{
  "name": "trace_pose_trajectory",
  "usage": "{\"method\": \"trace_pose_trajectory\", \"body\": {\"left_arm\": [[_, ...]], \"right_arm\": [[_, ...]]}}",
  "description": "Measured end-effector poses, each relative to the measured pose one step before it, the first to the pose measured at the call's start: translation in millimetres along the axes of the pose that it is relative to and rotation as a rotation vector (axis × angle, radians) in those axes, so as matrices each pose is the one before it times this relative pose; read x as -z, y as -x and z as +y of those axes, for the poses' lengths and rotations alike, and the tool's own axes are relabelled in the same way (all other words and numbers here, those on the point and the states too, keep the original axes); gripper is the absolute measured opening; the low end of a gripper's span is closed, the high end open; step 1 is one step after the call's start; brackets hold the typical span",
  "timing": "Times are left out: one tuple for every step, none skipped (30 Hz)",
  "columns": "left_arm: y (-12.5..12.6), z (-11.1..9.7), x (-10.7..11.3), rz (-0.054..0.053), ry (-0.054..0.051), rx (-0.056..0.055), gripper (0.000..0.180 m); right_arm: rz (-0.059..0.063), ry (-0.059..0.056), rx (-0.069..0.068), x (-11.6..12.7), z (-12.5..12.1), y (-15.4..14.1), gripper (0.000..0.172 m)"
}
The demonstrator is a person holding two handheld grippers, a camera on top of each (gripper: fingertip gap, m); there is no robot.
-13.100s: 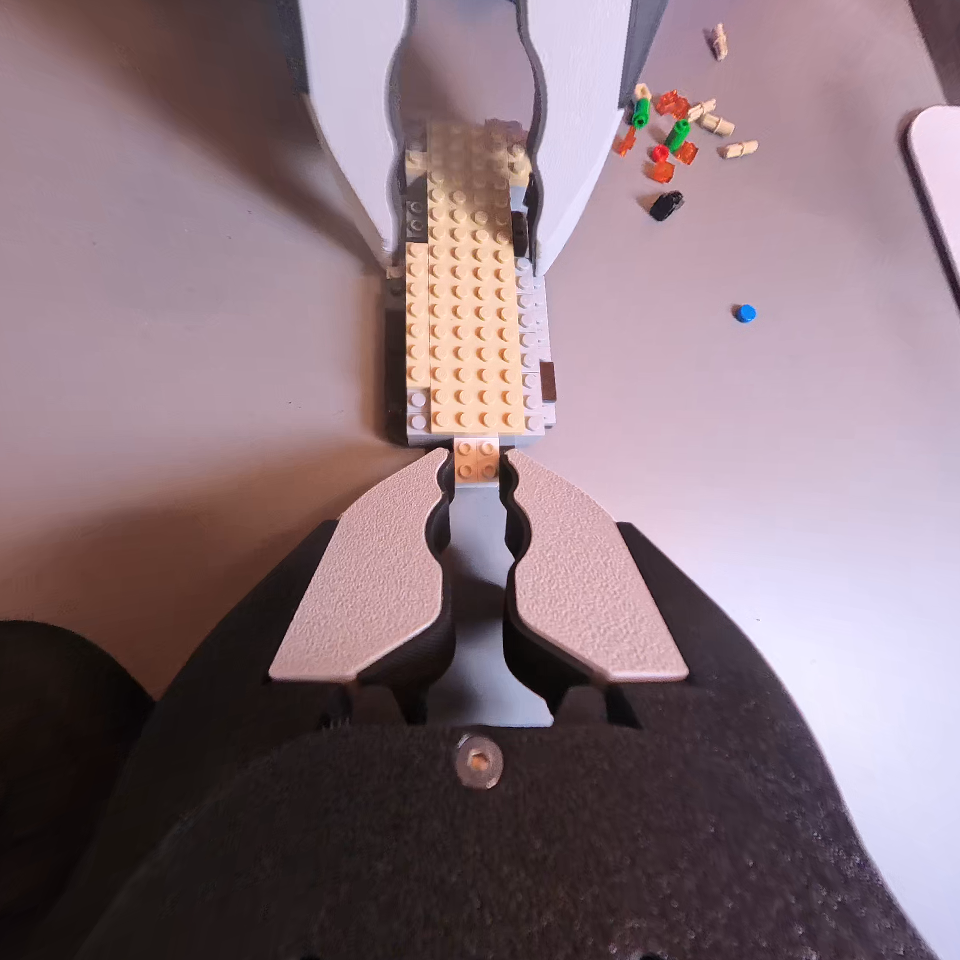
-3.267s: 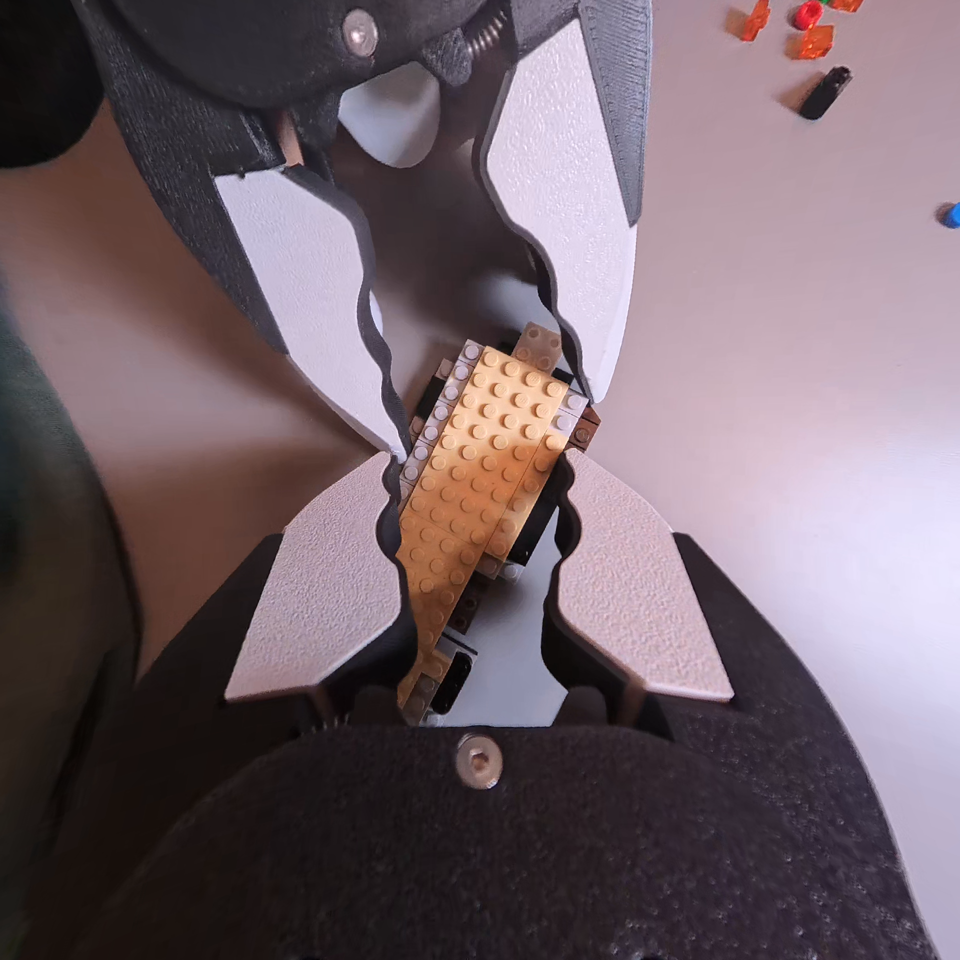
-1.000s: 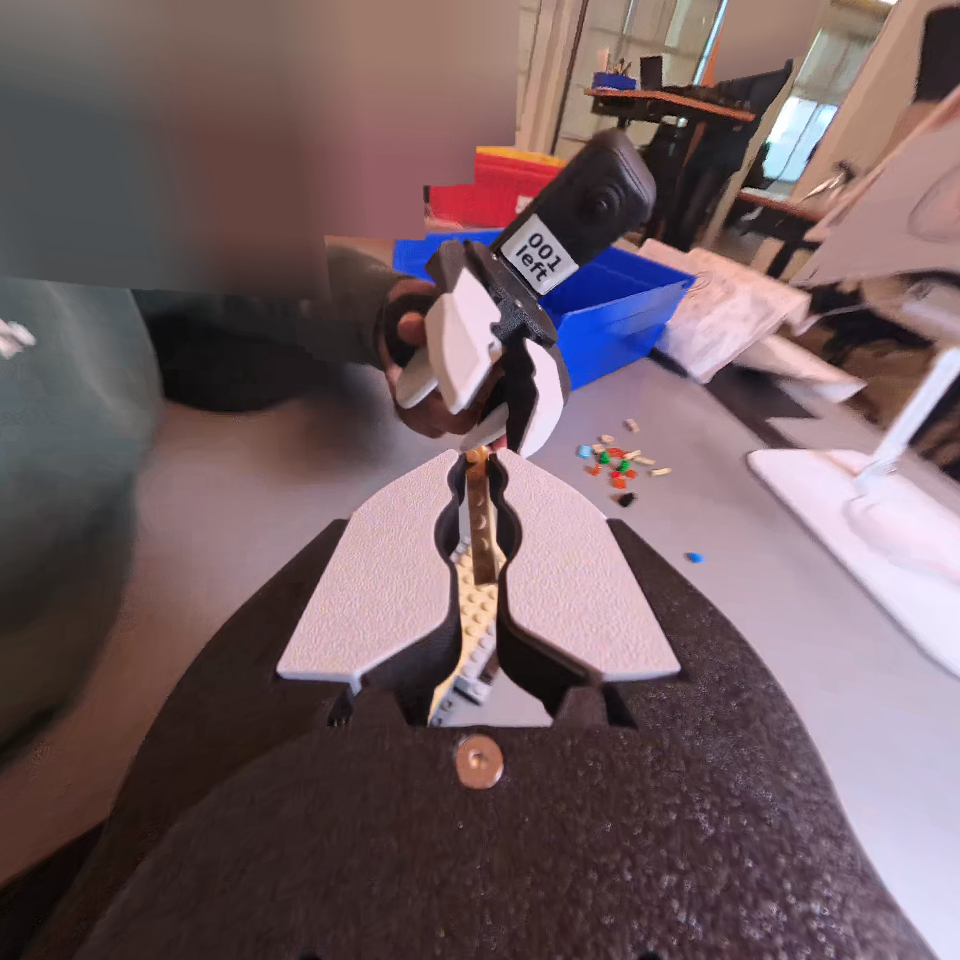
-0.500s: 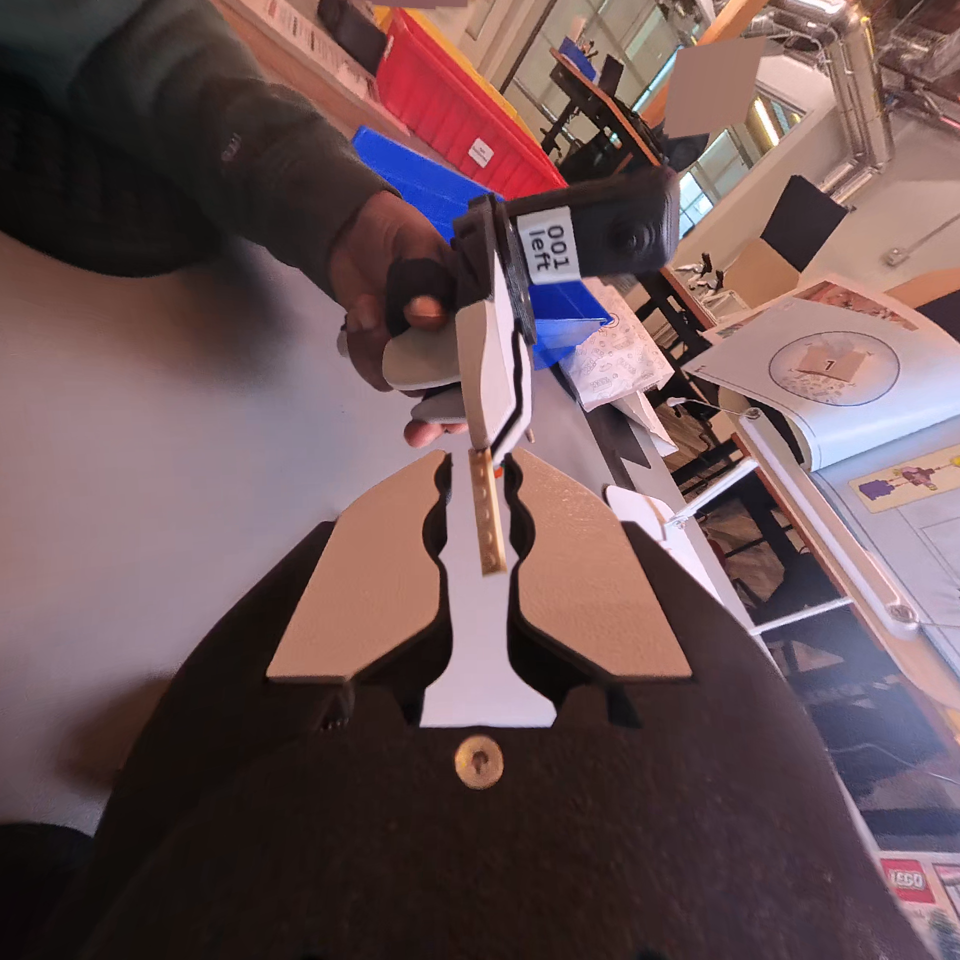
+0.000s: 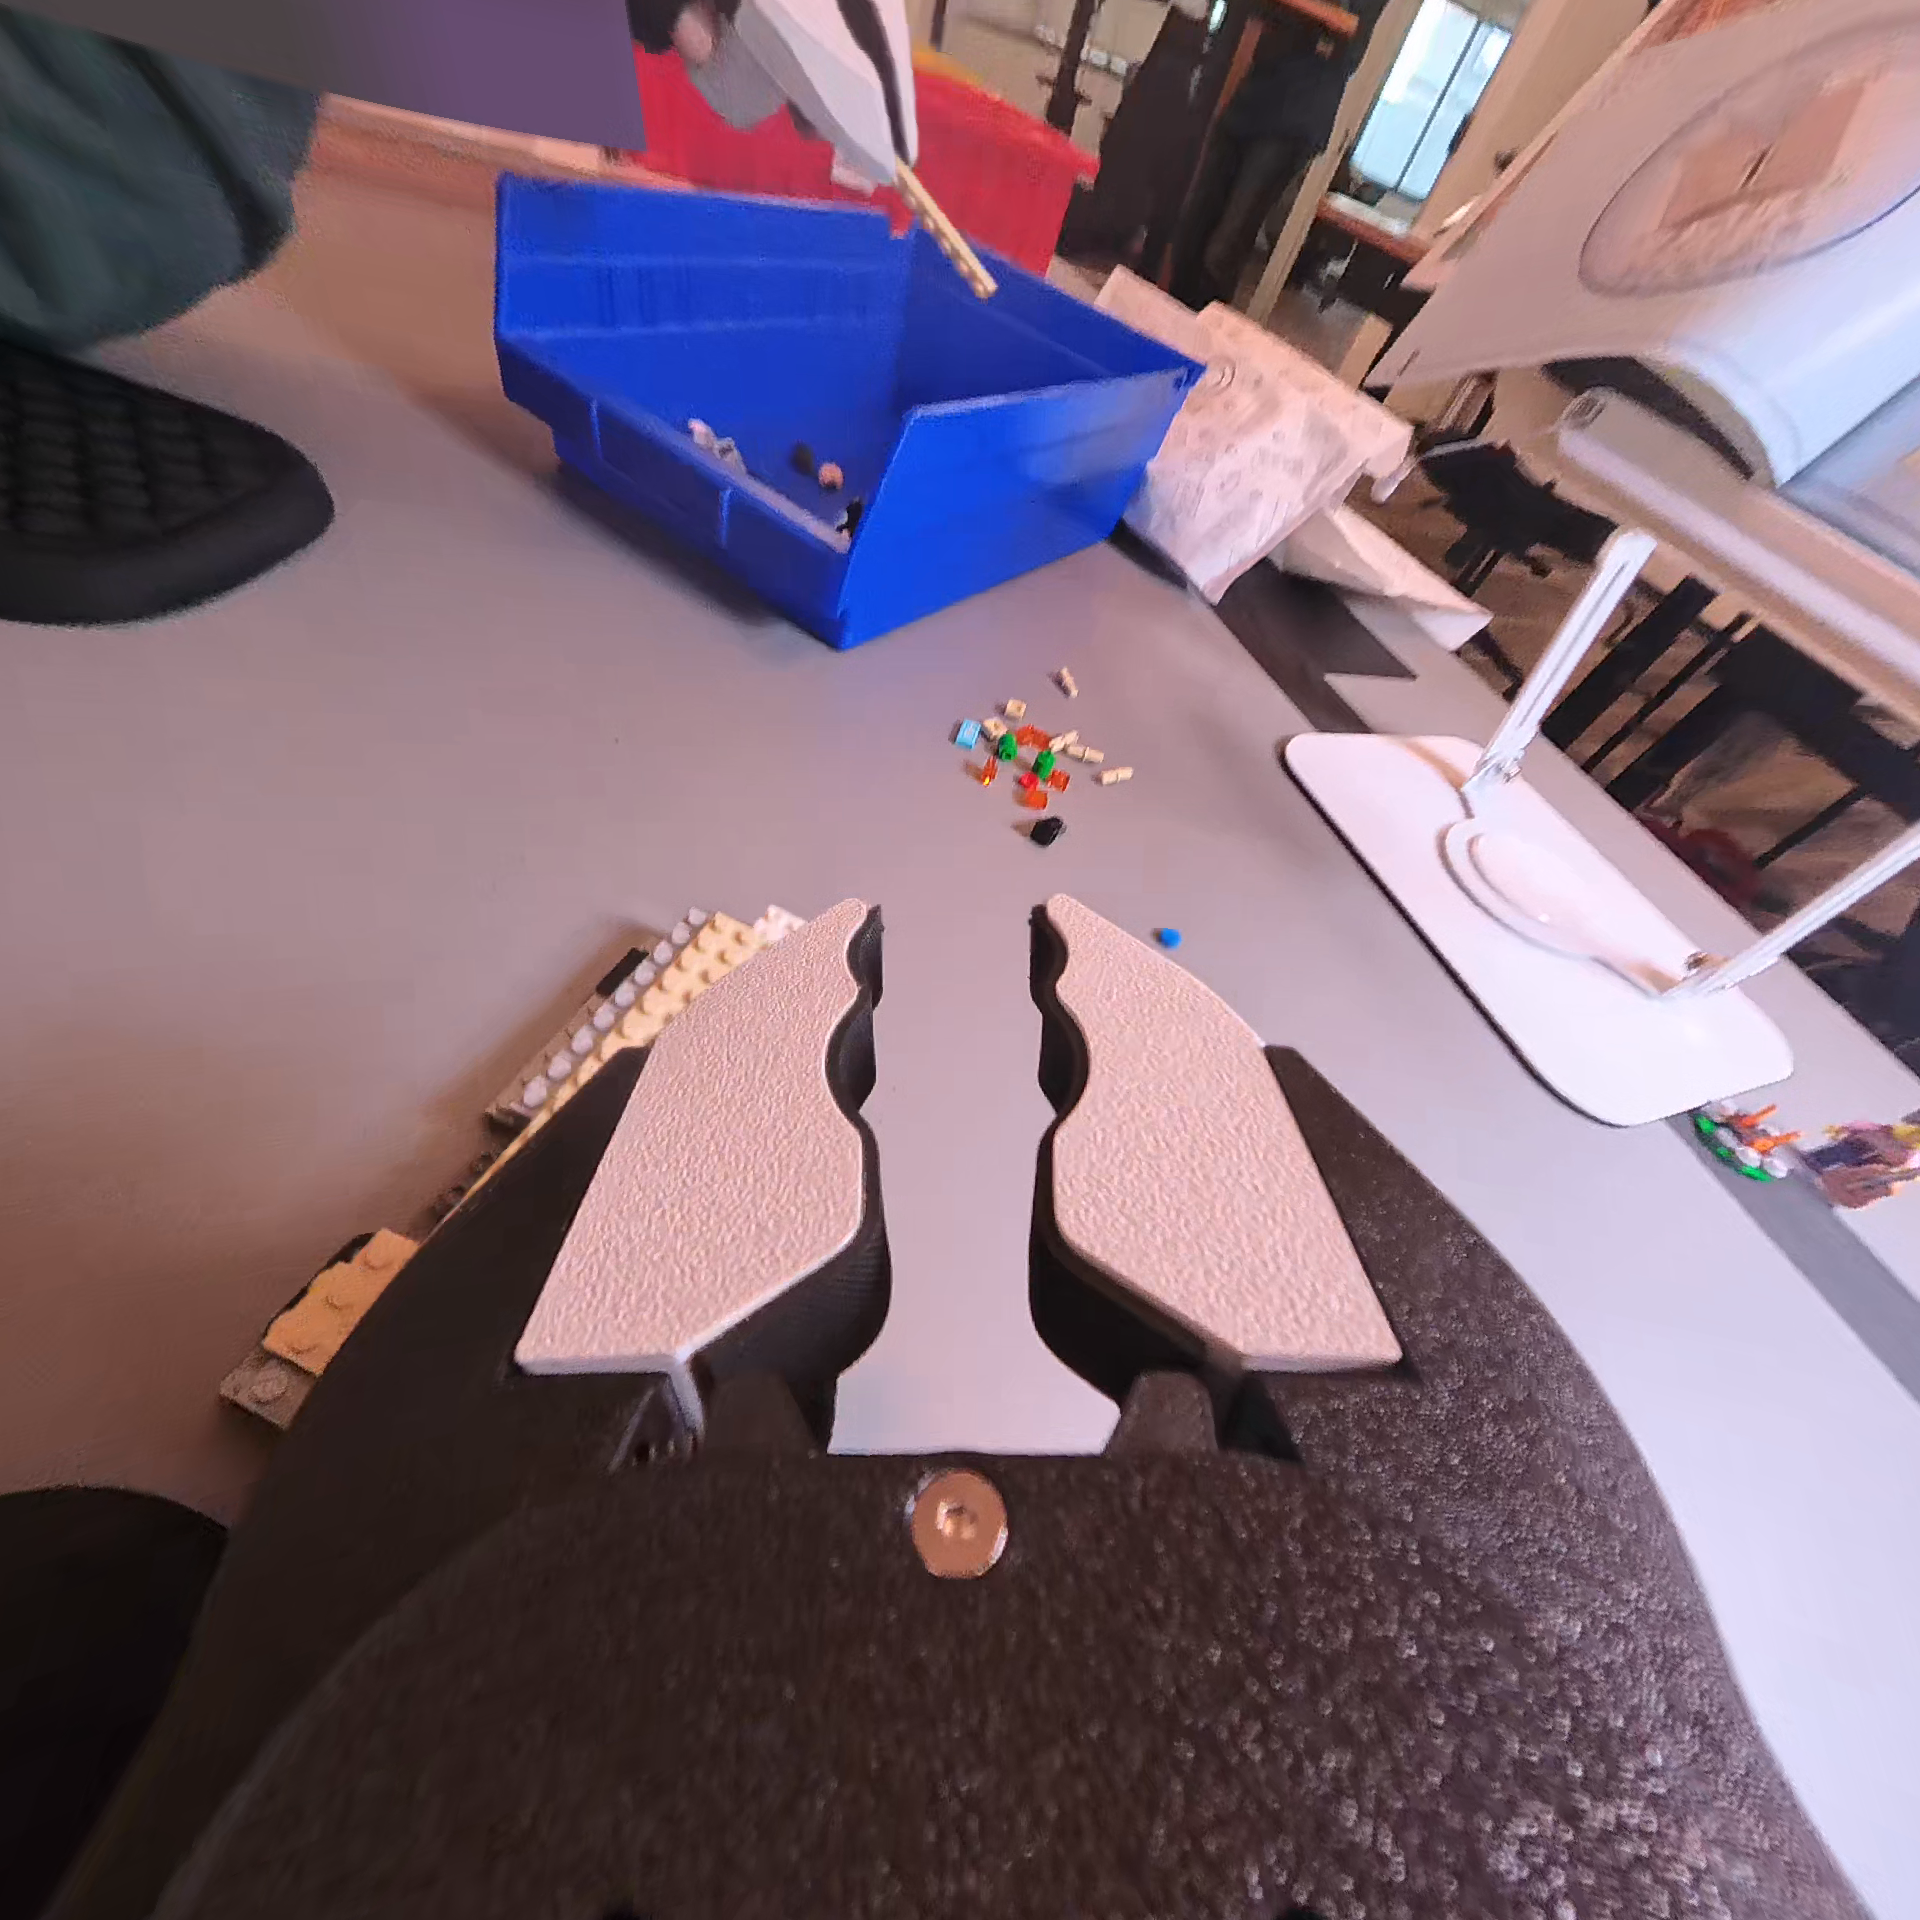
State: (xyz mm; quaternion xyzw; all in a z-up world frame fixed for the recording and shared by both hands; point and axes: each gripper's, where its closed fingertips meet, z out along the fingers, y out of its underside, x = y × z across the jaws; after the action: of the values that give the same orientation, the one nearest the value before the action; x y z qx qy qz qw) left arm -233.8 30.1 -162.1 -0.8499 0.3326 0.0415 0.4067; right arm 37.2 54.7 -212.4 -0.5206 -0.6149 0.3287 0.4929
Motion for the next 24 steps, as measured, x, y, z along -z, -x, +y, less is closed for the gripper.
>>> {"method": "trace_pose_trajectory", "body": {"left_arm": [[2.6,16.25,-1.9,-0.0017,0.0604,0.0057,0.004],[-0.86,14.65,-3.16,0.0209,0.0574,0.0096,0.005],[0.84,10.41,-3.82,0.0068,0.037,0.0064,0.005],[0.67,8.55,-4.25,0.0065,0.0332,0.0079,0.004],[-0.31,7.0,-4.26,0.0118,0.0316,0.0052,0.005],[0.07,4.78,-3.98,0.0053,0.0217,-0.0004,0.005],[0.34,3.87,-3.59,0.0025,0.0211,-0.0007,0.005],[0.08,3.53,-3.07,0.0025,0.0232,-0.0046,0.005],[1.29,2.21,-2.17,-0.0087,0.0164,-0.008,0.01],[2.45,0.1,-1.18,-0.0162,0.0055,-0.0055,0.018],[1.34,-0.77,-0.31,-0.0078,0.0013,-0.0028,0.022],[1.25,-2.3,0.58,-0.0081,-0.0064,-0.0029,0.025],[2.06,-3.93,1.5,-0.0156,-0.0146,-0.0041,0.027],[1.86,-5.22,2.37,-0.0187,-0.0198,-0.0069,0.029],[1.38,-7.62,3.37,-0.0222,-0.0313,-0.0097,0.03],[-0.97,-10.47,4.31,-0.0127,-0.0447,-0.012,0.03],[-3.95,-12.78,4.29,-0.0004,-0.0546,-0.0136,0.031],[-6.38,-14.3,3.7,0.0098,-0.057,-0.0145,0.031],[-9.8,-16.18,2.15,0.0229,-0.0623,-0.0206,0.031],[-15.39,-17.25,-0.03,0.0475,-0.0653,-0.0291,0.032],[-19.94,-16.47,-3.05,0.0683,-0.0569,-0.0359,0.033],[-20.91,-14.81,-6.83,0.0699,-0.0453,-0.0397,0.035],[-19.71,-12.2,-10.48,0.0634,-0.0317,-0.0387,0.037],[-18.55,-8.86,-13.31,0.0619,-0.0157,-0.039,0.04]], "right_arm": [[-0.0137,0.0236,-0.0016,-1.72,4.23,1.84,0.027],[-0.0143,0.0214,-0.0017,-1.61,3.6,1.99,0.027],[-0.0154,0.0198,-0.0031,-1.69,3.22,2.27,0.027],[-0.0136,0.0162,-0.0038,-1.52,2.61,2.18,0.027],[-0.0097,0.0125,-0.0036,-1.31,1.97,1.65,0.028],[-0.0069,0.0105,-0.002,-0.95,1.48,1.5,0.028],[-0.0069,0.0099,-0.0005,-0.51,1.27,1.41,0.029],[-0.0063,0.0103,-0.0007,-0.39,1.35,1.35,0.029],[-0.0051,0.0094,-0.0014,-0.2,1.18,1.01,0.03],[-0.0045,0.0072,-0.0026,-0.12,1.1,0.64,0.031],[-0.0044,0.0053,-0.0042,-0.22,0.81,0.52,0.032],[-0.0053,0.0053,-0.006,-0.18,0.78,0.45,0.032],[-0.0084,0.0068,-0.0076,-0.16,0.71,0.81,0.033],[-0.011,0.0099,-0.0099,-0.22,0.81,1.36,0.034],[-0.0133,0.0132,-0.013,0.0,0.86,1.82,0.035],[-0.0202,0.0136,-0.0163,0.22,0.57,3.2,0.037],[-0.0254,0.013,-0.02,0.28,0.35,4.22,0.038],[-0.024,0.0177,-0.024,0.16,0.98,4.34,0.04],[-0.0228,0.0254,-0.0277,-0.52,2.04,4.71,0.042],[-0.0259,0.031,-0.0296,-0.95,2.76,6.09,0.044],[-0.0241,0.0353,-0.0273,-1.72,3.31,6.95,0.047],[-0.0082,0.0373,-0.0197,-2.17,3.66,5.52,0.05],[0.0127,0.0345,-0.0101,-2.62,3.48,3.19,0.051],[0.0222,0.0322,-0.0055,-2.42,3.32,2.04,0.051]]}}
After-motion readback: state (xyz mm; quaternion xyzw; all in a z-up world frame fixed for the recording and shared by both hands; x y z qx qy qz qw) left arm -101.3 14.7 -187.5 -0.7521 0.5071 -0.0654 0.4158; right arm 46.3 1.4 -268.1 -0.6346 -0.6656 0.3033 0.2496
